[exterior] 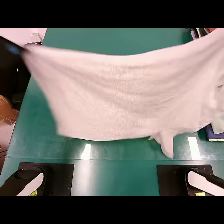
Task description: Fold the shirts.
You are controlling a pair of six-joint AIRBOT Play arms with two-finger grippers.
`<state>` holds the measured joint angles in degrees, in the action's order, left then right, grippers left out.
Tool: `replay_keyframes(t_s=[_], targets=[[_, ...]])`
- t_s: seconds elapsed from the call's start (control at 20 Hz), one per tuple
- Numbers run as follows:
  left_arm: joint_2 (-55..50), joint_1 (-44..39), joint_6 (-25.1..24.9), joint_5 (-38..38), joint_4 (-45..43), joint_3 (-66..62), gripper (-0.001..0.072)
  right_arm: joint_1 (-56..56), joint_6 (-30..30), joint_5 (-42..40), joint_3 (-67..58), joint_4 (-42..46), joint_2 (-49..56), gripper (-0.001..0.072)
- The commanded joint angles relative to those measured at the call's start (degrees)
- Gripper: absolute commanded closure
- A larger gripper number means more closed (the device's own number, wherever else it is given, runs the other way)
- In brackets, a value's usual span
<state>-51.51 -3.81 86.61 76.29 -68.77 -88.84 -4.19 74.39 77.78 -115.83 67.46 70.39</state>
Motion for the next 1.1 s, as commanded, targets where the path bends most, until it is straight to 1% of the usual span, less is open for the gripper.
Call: replay_keyframes(t_s=[0.0,0.1,0.2,0.3,0.4,0.5,0.6,0.85,0.9,0.95,1.0,1.05], targets=[[-5.84,0.04,-0.09,-6.82,-0.24,15.69,0.0687,0.07,2.25,8.2,-0.07,-0.33,13.2,0.07],[-10.34,0.04,-0.13,-18.43,-1.6,22.23,0.0686,0.31,2.47,8.35,-0.07,-0.42,21.0,0.07],[-16.11,0.04,-1.2,-27.56,-3.04,23.85,0.0686,1.01,2.56,5.64,-0.07,-0.35,27.47,0.07],[-21.46,0.02,-1.53,-34.91,-2.69,23.65,0.0686,2.14,2.58,1.51,-0.09,-0.31,31.95,0.07],[-25.53,0.04,-1.53,-40.06,-1.36,23.65,0.0686,3.52,2.58,-2.75,-0.09,-0.33,35.01,0.07],[-28.41,0.04,-1.51,-43.95,-1.11,23.65,0.0686,5.01,2.58,-6.88,-0.09,-0.33,36.98,0.07],[-30.21,0.04,-1.46,-45.86,-1.09,23.67,0.0686,6.25,2.58,-10.03,-0.09,-0.35,38.16,0.0699],[-30.93,0.04,-1.27,-44.63,-1.07,23.65,0.0684,8.0,2.62,-12.07,-0.11,-0.44,38.86,0.0695],[-30.93,0.04,-1.07,-43.69,-1.07,23.65,0.0673,8.0,2.69,-11.72,-0.11,-0.44,38.82,0.0655],[-30.93,0.04,-1.03,-42.77,-1.07,23.65,0.0457,8.0,2.8,-11.45,-0.11,-0.44,38.82,0.0515],[-30.93,0.04,-0.87,-42.16,-1.07,23.65,0.0248,8.0,2.82,-10.97,-0.11,-0.44,38.82,0.043],[-30.93,0.04,-0.92,-41.48,-1.07,23.65,0.0241,8.0,2.91,-10.08,-0.13,-0.44,38.8,0.0425]])
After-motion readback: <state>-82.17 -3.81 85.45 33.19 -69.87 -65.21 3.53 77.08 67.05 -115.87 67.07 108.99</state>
